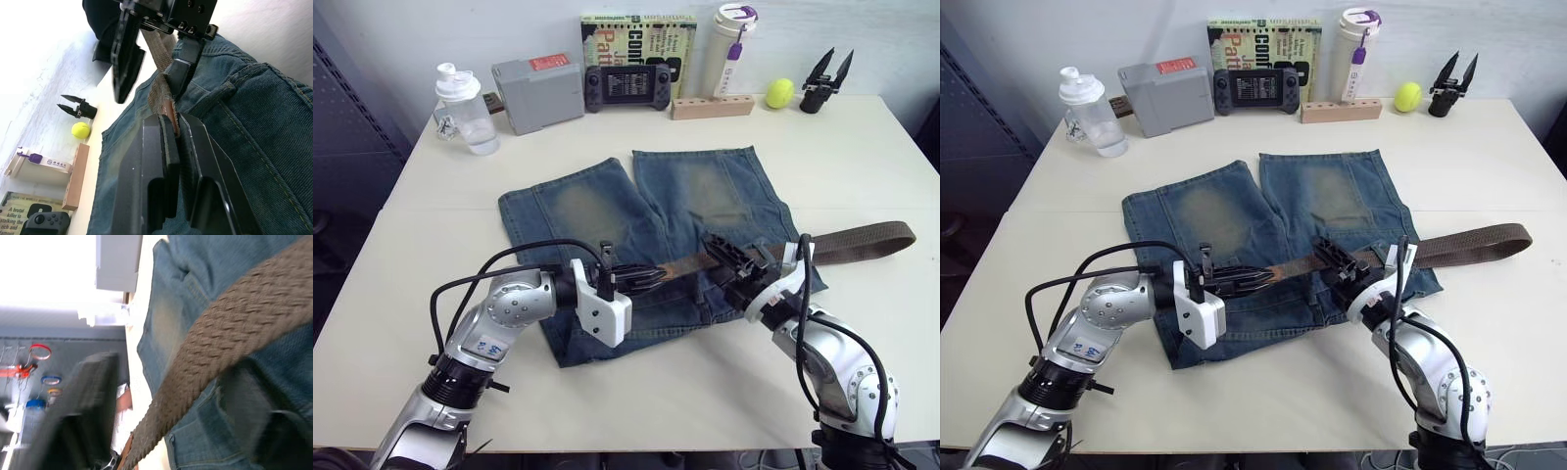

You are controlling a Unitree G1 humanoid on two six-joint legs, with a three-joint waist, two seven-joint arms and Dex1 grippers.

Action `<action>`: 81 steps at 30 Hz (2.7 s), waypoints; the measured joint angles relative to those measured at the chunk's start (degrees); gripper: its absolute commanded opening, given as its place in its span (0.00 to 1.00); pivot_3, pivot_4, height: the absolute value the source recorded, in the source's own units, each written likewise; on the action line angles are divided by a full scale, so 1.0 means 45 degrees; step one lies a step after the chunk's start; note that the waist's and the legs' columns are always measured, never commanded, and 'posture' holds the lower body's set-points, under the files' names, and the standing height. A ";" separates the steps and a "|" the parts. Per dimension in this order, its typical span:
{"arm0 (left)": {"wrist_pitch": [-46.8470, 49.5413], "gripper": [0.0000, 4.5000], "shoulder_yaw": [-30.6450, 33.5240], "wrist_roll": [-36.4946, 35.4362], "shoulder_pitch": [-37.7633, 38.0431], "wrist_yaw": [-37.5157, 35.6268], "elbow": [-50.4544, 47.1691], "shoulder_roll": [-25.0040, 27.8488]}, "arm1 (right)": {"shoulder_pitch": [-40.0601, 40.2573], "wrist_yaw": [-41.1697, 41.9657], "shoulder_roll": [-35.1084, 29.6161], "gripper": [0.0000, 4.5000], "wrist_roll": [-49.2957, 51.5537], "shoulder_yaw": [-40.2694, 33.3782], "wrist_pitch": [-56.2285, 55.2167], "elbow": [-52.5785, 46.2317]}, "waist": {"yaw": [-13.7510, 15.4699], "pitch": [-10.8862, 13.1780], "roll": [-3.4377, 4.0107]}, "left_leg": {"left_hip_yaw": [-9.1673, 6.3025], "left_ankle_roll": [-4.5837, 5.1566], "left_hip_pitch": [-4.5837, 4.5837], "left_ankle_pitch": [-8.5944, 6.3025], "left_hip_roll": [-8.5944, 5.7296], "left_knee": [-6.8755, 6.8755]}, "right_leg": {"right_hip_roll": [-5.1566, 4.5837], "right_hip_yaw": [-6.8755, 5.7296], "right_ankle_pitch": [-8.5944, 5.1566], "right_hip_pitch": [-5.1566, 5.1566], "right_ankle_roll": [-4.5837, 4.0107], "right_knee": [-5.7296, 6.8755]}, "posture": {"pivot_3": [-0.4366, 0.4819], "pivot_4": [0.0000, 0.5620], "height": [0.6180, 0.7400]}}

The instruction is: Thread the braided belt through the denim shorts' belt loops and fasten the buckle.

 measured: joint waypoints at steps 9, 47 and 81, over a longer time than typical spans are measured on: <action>0.0473 0.64 -0.0003 -0.0652 0.0020 -0.0234 -0.0014 -0.0013 | -0.0006 -0.0151 0.0120 0.00 0.0007 -0.0043 0.0139 -0.0001 | -0.0172 -0.0001 0.0002 | 0.0001 0.0000 -0.0004 0.0000 0.0000 -0.0007 | -0.0001 0.0005 0.0000 -0.0012 0.0000 -0.0001 | 0.48 0.27 0.85; 0.8736 0.73 0.1371 -0.6925 0.3539 -0.0631 -0.4350 0.0724 | -0.0192 0.4303 -0.2973 0.00 -0.3129 -0.1079 0.0706 0.2177 | -0.0168 -0.0013 0.0047 | 0.0002 0.0002 -0.0008 -0.0001 -0.0005 0.0001 | 0.0001 0.0027 -0.0001 -0.0027 -0.0001 0.0008 | 0.48 0.27 0.85; 0.8619 0.73 0.1370 -0.6480 0.3193 -0.0580 -0.4319 0.0589 | -0.0048 0.6721 -0.1807 0.00 -0.9213 0.0901 0.0128 0.0513 | -0.0179 -0.0013 0.0047 | 0.0013 -0.0005 -0.0008 0.0001 -0.0007 -0.0001 | 0.0007 0.0024 -0.0001 -0.0027 -0.0001 0.0006 | 0.48 0.27 0.85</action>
